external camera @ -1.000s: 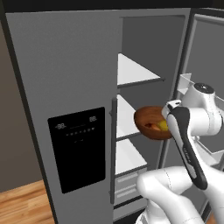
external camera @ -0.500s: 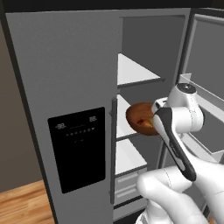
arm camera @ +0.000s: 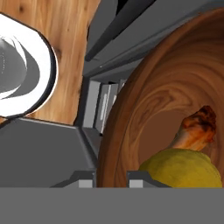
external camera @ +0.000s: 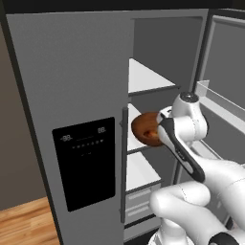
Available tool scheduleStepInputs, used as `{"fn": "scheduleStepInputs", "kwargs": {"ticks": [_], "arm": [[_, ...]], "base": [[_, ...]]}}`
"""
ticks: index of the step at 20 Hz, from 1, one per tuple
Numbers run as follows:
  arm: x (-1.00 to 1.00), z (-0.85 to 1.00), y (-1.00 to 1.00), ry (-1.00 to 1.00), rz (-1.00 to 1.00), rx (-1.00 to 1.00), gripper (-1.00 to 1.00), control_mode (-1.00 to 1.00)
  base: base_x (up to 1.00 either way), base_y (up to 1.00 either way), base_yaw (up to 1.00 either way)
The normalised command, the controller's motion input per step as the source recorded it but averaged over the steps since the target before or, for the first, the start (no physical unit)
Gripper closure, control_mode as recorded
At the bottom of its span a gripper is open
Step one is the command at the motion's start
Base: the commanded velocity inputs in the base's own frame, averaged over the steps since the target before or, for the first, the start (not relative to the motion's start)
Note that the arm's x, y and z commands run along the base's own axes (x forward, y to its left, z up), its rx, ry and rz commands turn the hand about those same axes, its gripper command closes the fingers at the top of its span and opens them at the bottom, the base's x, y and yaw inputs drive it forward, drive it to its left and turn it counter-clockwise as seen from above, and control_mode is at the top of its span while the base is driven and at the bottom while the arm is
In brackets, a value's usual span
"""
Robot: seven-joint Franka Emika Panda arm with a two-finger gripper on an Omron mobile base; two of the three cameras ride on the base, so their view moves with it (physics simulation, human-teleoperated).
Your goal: Pick the chicken drumstick and lemon from their plates and place them in the bowl. Then put the bowl in the fridge.
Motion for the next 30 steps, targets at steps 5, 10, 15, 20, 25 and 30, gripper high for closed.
{"fn": "scheduleStepInputs", "kwargs": {"ticks": [5,10,15,20,25,30], "arm": [[0.43,-0.25,-0.06,0.00,0.17,0.00,1.00,-1.00],[0.39,-0.25,0.00,0.00,0.07,0.00,1.00,-1.00],[0.43,-0.18,0.06,-0.01,-0.01,0.00,1.00,-1.00],[0.41,-0.19,0.05,-0.03,-0.04,0.01,1.00,-1.00],[0.45,-0.08,0.00,0.00,-0.01,0.04,1.00,-1.00],[0.38,-0.14,0.01,0.00,0.00,0.04,1.00,-1.00]], "base": [[0.00,0.00,0.00],[0.00,0.00,0.00],[0.00,0.00,0.00],[0.00,0.00,0.00],[0.00,0.00,0.00],[0.00,0.00,0.00]]}}
